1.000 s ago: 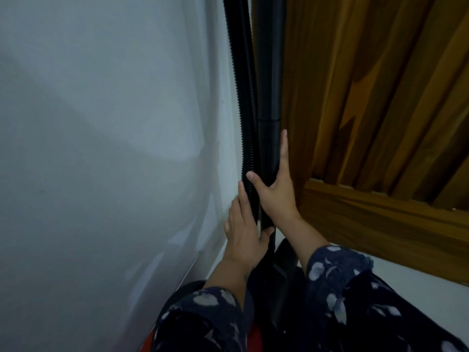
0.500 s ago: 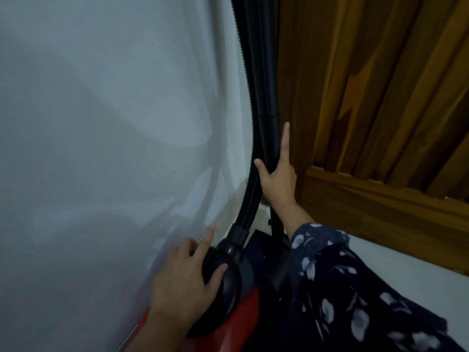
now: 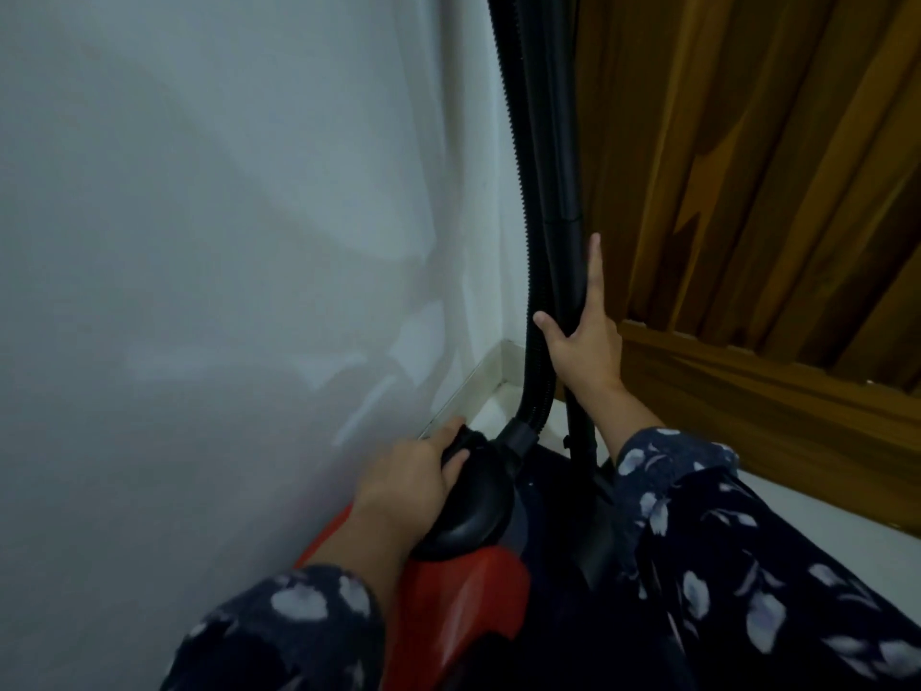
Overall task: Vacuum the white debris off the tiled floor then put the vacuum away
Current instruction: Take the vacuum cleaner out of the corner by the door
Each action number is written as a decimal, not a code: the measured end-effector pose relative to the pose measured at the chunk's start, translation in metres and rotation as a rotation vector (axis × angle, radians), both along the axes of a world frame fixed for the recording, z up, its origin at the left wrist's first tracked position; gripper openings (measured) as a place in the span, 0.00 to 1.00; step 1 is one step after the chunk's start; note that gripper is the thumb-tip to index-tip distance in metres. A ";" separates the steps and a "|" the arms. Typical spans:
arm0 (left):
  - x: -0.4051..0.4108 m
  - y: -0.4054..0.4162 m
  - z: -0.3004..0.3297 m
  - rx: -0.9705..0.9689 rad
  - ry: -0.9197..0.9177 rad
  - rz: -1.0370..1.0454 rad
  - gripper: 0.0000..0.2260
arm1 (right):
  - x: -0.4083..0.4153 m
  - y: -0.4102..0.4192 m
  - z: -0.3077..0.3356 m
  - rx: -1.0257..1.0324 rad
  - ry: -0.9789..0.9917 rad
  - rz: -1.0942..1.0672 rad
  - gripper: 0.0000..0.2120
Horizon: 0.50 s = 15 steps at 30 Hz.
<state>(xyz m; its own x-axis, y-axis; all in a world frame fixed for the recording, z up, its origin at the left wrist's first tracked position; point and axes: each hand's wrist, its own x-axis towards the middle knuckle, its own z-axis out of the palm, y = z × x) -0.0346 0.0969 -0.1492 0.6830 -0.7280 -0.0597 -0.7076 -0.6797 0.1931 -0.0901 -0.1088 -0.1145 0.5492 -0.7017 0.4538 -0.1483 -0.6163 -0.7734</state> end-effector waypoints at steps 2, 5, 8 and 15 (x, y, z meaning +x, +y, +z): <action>0.002 -0.013 0.009 -0.016 0.071 -0.006 0.22 | -0.008 0.001 0.001 -0.003 0.028 -0.020 0.45; 0.004 -0.036 0.024 -0.003 0.135 -0.021 0.22 | -0.017 0.004 0.005 -0.010 0.050 -0.028 0.45; -0.002 -0.056 0.045 0.047 0.154 -0.064 0.22 | -0.027 0.005 0.010 -0.065 0.065 -0.044 0.46; -0.020 -0.086 0.075 0.166 0.154 -0.140 0.22 | -0.049 0.008 0.011 -0.097 0.125 -0.045 0.46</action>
